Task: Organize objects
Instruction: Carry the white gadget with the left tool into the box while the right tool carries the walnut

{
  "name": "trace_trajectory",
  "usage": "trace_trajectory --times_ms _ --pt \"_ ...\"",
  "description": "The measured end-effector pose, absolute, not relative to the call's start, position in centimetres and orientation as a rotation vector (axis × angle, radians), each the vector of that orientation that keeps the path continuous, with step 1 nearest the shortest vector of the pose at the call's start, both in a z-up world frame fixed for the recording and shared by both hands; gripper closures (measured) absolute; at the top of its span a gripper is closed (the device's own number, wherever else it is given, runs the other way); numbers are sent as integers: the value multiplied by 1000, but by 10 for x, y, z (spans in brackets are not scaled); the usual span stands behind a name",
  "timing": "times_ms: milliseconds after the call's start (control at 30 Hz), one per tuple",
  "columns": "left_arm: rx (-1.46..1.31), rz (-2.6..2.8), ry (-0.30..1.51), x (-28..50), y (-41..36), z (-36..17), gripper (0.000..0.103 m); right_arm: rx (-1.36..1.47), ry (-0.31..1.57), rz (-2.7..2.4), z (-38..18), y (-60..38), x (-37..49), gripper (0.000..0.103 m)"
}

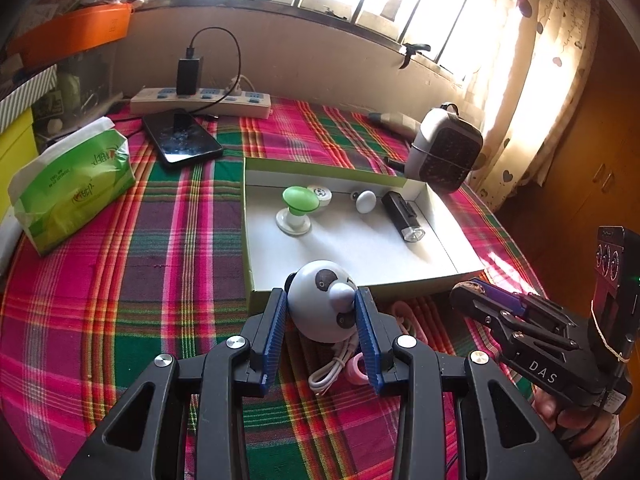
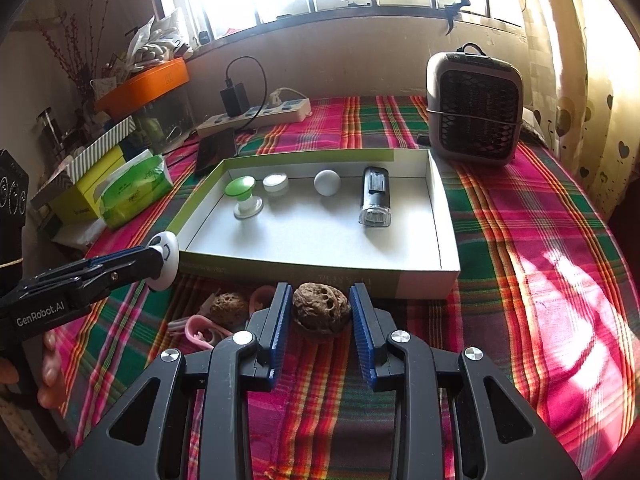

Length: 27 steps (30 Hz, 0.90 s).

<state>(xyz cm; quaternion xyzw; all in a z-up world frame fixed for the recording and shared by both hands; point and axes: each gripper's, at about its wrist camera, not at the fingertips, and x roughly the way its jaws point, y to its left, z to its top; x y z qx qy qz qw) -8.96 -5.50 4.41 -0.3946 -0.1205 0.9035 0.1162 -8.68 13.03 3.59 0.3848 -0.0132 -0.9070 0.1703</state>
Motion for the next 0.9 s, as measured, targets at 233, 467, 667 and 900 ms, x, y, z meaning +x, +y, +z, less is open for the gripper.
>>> trace_trajectory --times_ms 233,467,667,900 --pt "-1143 2648 -338 -105 -49 49 70 1057 -15 -2583 47 127 -103 72" --pt "-1151 2639 -320 -122 -43 48 70 1053 -3 -2576 46 120 -128 71" --pt "-1181 2635 -316 -134 -42 41 70 1070 23 -2555 42 113 -149 71" --pt "-1209 2629 -315 -146 -41 34 70 1095 51 -2519 38 104 -171 71"
